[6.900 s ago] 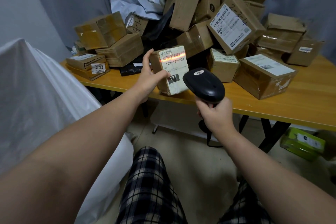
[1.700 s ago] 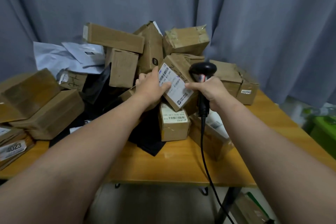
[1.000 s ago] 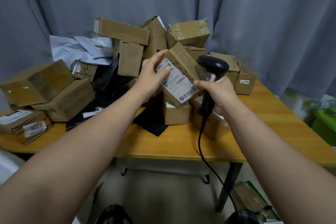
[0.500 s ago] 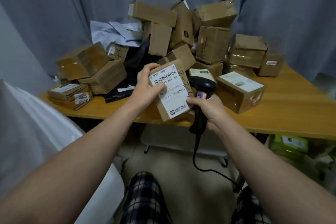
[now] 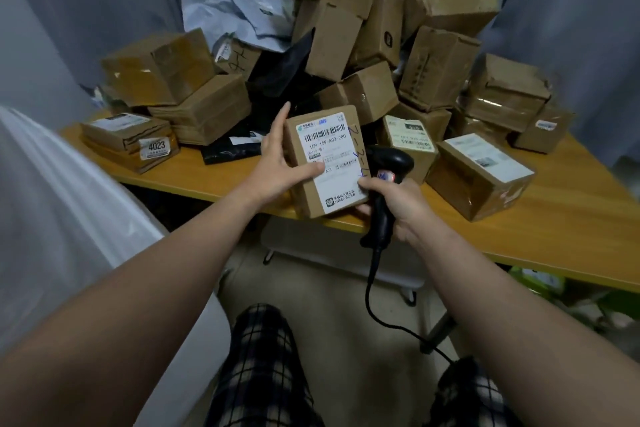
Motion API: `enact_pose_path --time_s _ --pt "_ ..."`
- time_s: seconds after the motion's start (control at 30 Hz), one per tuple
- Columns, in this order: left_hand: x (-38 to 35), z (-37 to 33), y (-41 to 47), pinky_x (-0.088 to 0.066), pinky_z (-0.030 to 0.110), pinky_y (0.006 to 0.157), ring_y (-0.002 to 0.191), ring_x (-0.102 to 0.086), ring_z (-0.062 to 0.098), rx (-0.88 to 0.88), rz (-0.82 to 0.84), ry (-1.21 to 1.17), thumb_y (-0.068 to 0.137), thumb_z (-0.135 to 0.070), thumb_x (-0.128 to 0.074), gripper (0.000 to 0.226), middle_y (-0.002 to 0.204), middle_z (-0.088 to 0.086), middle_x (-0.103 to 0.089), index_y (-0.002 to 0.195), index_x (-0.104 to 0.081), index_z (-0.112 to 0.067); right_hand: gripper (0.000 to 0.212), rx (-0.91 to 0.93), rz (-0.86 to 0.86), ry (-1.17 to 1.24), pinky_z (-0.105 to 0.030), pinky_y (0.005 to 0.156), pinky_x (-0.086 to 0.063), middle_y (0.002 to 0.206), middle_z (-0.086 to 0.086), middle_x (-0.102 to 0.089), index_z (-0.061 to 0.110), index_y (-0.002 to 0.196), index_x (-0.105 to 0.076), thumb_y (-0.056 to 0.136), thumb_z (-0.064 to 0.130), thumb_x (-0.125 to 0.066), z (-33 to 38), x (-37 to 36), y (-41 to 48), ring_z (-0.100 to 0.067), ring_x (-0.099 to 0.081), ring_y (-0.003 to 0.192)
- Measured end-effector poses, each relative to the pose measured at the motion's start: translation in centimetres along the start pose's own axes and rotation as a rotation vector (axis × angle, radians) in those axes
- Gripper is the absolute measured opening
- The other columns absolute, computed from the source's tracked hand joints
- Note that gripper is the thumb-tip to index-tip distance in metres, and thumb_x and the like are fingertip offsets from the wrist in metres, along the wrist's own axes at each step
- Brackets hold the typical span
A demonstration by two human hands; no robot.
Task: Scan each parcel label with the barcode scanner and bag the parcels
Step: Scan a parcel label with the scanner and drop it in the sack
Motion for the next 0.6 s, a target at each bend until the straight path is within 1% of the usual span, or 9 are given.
enact_pose_path --time_s 0.07,0.1,0.17,0.23,0.3,0.37,0.43,0.53,0.6 --pt "-0.6 0.6 0.1 -0.031 0.053 0.113 0.141 -0.031 0.020 0.048 0.021 -0.024 0.062 -0.041 -0.084 0.120 0.157 -0.002 -0.021 0.135 0.006 -0.070 0.028 0.013 0.001 -0.035 -0.032 0.070 -0.062 0.099 -0.013 -0.073 0.003 0.114 -0.060 0.087 0.000 -0.067 0.2 -0.2 0.4 -0.022 -0.073 0.087" --pt "-0.8 0.8 0.2 -0.031 0.053 0.113 0.141 -0.030 0.019 0.060 0.016 -0.045 0.063 -0.038 -0.085 0.124 0.158 -0.004 -0.019 0.138 0.010 -0.064 0.028 0.018 -0.004 -0.052 -0.032 0.069 -0.062 0.097 -0.012 -0.073 0.004 0.114 -0.060 0.087 0.002 -0.067 0.2 -0.2 0.6 -0.021 -0.073 0.085" --pt "-1.1 1.2 0.5 -0.032 0.054 0.112 0.142 -0.029 0.018 0.057 -0.021 -0.063 0.058 -0.044 -0.085 0.123 0.158 -0.004 -0.018 0.136 0.007 -0.065 0.030 0.056 -0.048 -0.144 -0.031 0.064 -0.061 0.092 -0.010 -0.073 0.004 0.117 -0.058 0.089 0.010 -0.067 0.1 -0.3 1.1 -0.020 -0.071 0.076" --pt "-1.1 1.3 0.9 -0.032 0.055 0.112 0.142 -0.028 0.018 0.038 -0.059 -0.068 0.053 -0.049 -0.084 0.120 0.156 -0.004 -0.019 0.133 0.002 -0.069 0.031 0.201 -0.175 -0.311 -0.032 0.058 -0.057 0.087 -0.006 -0.069 0.009 0.116 -0.057 0.089 0.021 -0.068 0.1 0.1 1.2 -0.019 -0.066 0.064" --pt "-1.1 1.6 1.3 -0.032 0.055 0.112 0.142 -0.028 0.018 0.038 -0.083 -0.096 0.052 -0.049 -0.084 0.118 0.156 -0.006 -0.020 0.134 0.000 -0.067 0.020 0.419 -0.245 -0.418 -0.034 0.061 -0.055 0.082 0.003 -0.065 0.020 0.103 -0.059 0.087 0.025 -0.070 0.2 0.6 0.4 -0.015 -0.063 0.066" --pt "-1.1 1.9 1.3 -0.034 0.055 0.110 0.141 -0.030 0.019 0.037 -0.078 -0.110 0.053 -0.047 -0.084 0.118 0.156 -0.007 -0.021 0.135 -0.001 -0.066 0.012 0.535 -0.137 -0.424 -0.032 0.055 -0.052 0.068 0.004 -0.060 0.020 0.092 -0.060 0.087 0.020 -0.070 0.1 0.8 -0.7 -0.014 -0.061 0.057" --pt "-1.2 2.0 1.1 -0.038 0.054 0.108 0.139 -0.034 0.019 0.020 -0.067 -0.129 0.060 -0.038 -0.085 0.118 0.155 -0.007 -0.023 0.139 -0.001 -0.064 0.013 0.575 -0.039 -0.436 -0.031 0.050 -0.050 0.060 0.000 -0.055 0.006 0.089 -0.061 0.087 0.016 -0.070 -0.2 1.0 -1.5 -0.014 -0.057 0.048" --pt "-1.5 2.0 0.7 -0.042 0.050 0.107 0.136 -0.039 0.017 -0.018 -0.087 -0.158 0.074 -0.016 -0.081 0.117 0.147 -0.012 -0.030 0.147 0.004 -0.050 0.011 0.589 -0.009 -0.471 -0.032 0.051 -0.050 0.061 0.002 -0.058 0.013 0.083 -0.062 0.086 0.017 -0.071 -0.6 0.9 -2.2 -0.012 -0.059 0.049" --pt "-1.4 1.6 0.3 -0.042 0.051 0.106 0.135 -0.041 0.019 -0.036 -0.139 -0.115 0.069 -0.029 -0.084 0.115 0.148 -0.009 -0.032 0.140 0.001 -0.062 0.013 0.583 -0.016 -0.473 -0.032 0.051 -0.051 0.062 0.000 -0.058 0.012 0.081 -0.062 0.085 0.018 -0.072 -0.8 0.8 -2.4 -0.012 -0.060 0.049"
Point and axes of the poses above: each hand's wrist, its own y-axis towards the middle knuckle, its own x-axis out of the back of the hand, z = x × y, the point moved 1 cm from there along y, towards the middle knuckle
